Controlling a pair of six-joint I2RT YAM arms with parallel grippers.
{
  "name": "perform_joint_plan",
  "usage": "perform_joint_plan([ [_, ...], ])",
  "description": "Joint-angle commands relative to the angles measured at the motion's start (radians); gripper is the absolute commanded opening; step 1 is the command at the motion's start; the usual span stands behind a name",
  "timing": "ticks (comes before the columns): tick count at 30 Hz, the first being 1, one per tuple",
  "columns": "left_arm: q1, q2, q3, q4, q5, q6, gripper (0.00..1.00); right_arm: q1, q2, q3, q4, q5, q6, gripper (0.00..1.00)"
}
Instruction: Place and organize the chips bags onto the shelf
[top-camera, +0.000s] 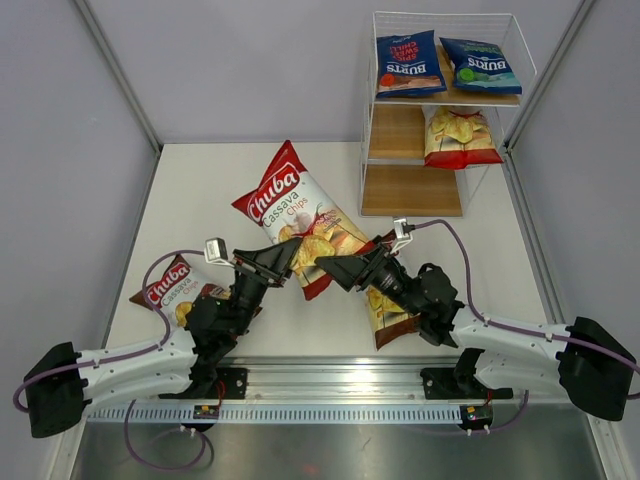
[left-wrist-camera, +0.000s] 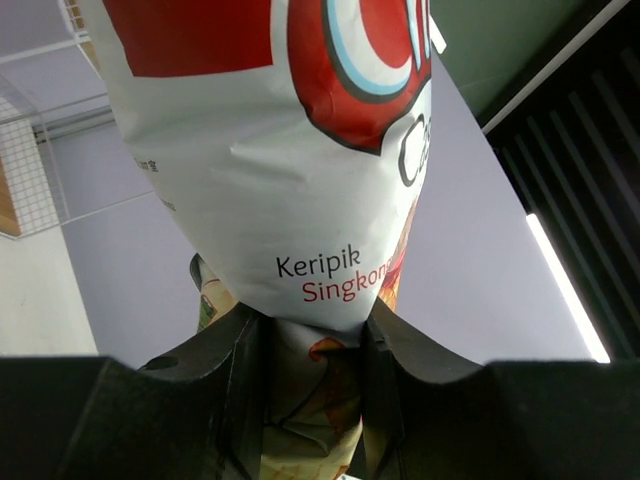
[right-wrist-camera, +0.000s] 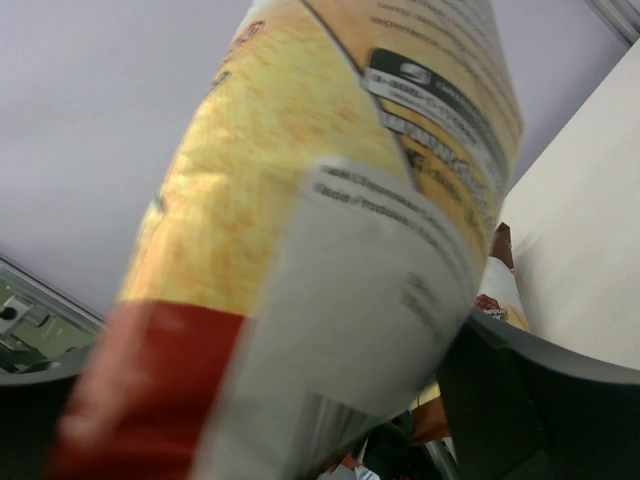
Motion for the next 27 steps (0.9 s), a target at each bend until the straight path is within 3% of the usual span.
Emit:
perform_joint_plan([
  [1, -0.066, 0.012, 0.044, 0.133, 0.026, 0.026, 0.22, 0.011, -0.012, -0.003, 0.100, -0.021, -0.043, 0.85],
  [4, -0.075, -0.007, 0.033, 0.103, -0.001, 0.032, 0.23, 0.009, -0.047, -0.033, 0.102, 0.022, -0.051, 0.74],
  [5, -0.077, -0.017, 0.033, 0.095, -0.004, 0.035, 0.23, 0.011, -0.058, -0.041, 0.086, 0.042, -0.054, 0.65],
  [8, -0.083, -0.018, 0.035, 0.087, -0.007, 0.052, 0.25, 0.009, -0.091, -0.044, 0.062, 0.056, -0.074, 0.52],
  [11, -0.084, -0.020, 0.036, 0.073, -0.006, 0.078, 0.40, 0.009, -0.118, -0.040, 0.047, 0.054, -0.100, 0.43],
  [12, -0.086, -0.023, 0.036, 0.067, -0.006, 0.086, 0.52, 0.011, -0.130, -0.041, 0.040, 0.051, -0.108, 0.41],
  [15, -0.086, -0.046, 0.040, 0.032, -0.012, 0.119, 0.74, 0.009, -0.157, -0.041, 0.014, 0.050, -0.126, 0.36],
  [16, -0.084, -0.053, 0.040, 0.003, -0.020, 0.141, 0.90, 0.009, -0.165, -0.044, 0.002, 0.054, -0.126, 0.35],
  [17, -0.084, -0.066, 0.043, -0.022, -0.036, 0.148, 0.96, 0.011, -0.176, -0.046, -0.018, 0.066, -0.128, 0.34],
  [24, -0.086, -0.202, 0.036, -0.292, -0.205, 0.239, 0.99, 0.011, -0.291, -0.072, -0.130, 0.152, -0.126, 0.27],
  [27, -0.084, -0.262, 0.043, -0.483, -0.314, 0.276, 0.99, 0.011, -0.363, -0.087, -0.216, 0.203, -0.111, 0.25],
])
